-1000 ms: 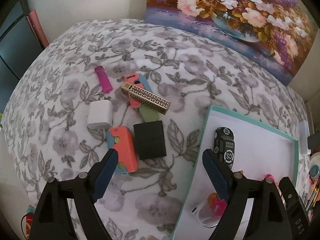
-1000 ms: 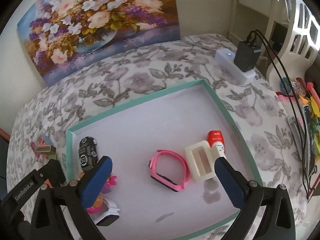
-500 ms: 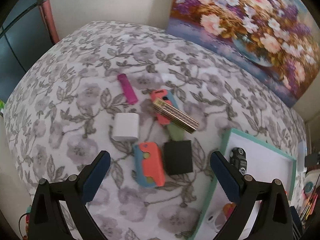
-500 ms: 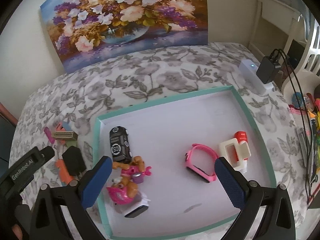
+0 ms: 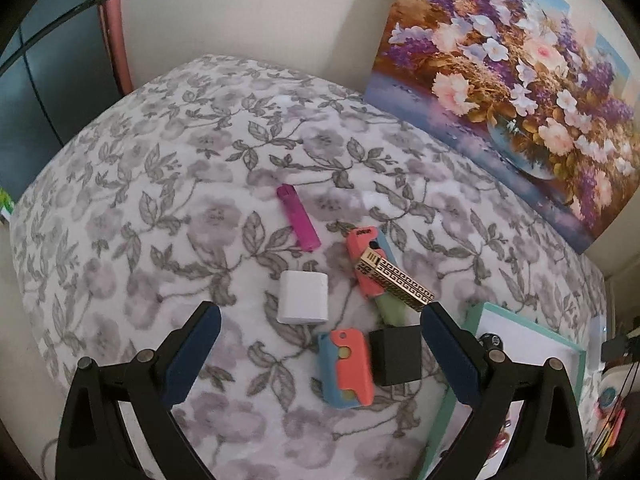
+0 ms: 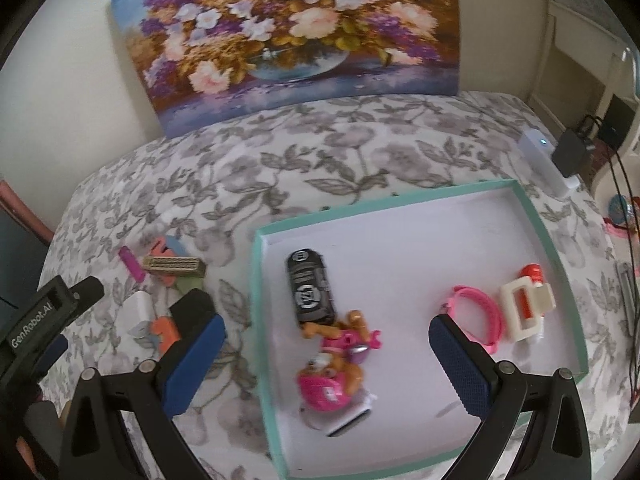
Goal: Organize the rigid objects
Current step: 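Move both tools back over the remaining pile of items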
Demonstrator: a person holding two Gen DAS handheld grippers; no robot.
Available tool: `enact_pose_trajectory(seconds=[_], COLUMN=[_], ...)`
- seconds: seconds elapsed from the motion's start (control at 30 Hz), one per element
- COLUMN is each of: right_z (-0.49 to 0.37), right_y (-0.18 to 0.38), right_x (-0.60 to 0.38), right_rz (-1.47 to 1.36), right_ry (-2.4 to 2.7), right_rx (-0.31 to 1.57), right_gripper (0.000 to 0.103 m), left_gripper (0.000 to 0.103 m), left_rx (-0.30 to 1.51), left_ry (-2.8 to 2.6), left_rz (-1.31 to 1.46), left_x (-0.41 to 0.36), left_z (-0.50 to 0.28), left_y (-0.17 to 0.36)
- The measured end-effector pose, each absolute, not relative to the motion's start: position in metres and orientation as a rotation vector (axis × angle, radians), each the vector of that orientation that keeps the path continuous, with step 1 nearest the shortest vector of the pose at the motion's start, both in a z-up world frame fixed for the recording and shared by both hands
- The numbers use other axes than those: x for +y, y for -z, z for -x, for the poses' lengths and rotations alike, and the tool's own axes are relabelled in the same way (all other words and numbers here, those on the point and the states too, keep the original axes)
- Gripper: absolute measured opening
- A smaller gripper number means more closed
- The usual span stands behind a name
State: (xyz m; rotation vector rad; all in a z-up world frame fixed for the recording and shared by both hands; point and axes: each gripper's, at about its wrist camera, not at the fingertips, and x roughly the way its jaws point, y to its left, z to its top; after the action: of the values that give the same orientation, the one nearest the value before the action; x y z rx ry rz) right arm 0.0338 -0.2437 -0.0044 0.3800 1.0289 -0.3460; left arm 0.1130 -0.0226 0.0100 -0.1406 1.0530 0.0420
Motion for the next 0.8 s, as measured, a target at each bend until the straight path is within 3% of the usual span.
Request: enact_pose_trajectory(seconds=[0.4, 0.8], right_z=[-0.06, -0.084], right_y=[0.014, 0.042], right_x=[-0.192, -0.156], right_rz=[-0.344, -0.326], right_ry=[0.24, 0.162], right_rx=[1.04, 1.083], right_gripper=[0.103, 0.101], left_gripper=[0.1, 0.1], left_rx=[1.095, 1.178], left_ry=[-0.075, -0.06], left_rz=[0.13, 0.186], left_x=[0.023, 0.042], left_z=[-0.121, -0.135], left_y=[-0.017, 0.013])
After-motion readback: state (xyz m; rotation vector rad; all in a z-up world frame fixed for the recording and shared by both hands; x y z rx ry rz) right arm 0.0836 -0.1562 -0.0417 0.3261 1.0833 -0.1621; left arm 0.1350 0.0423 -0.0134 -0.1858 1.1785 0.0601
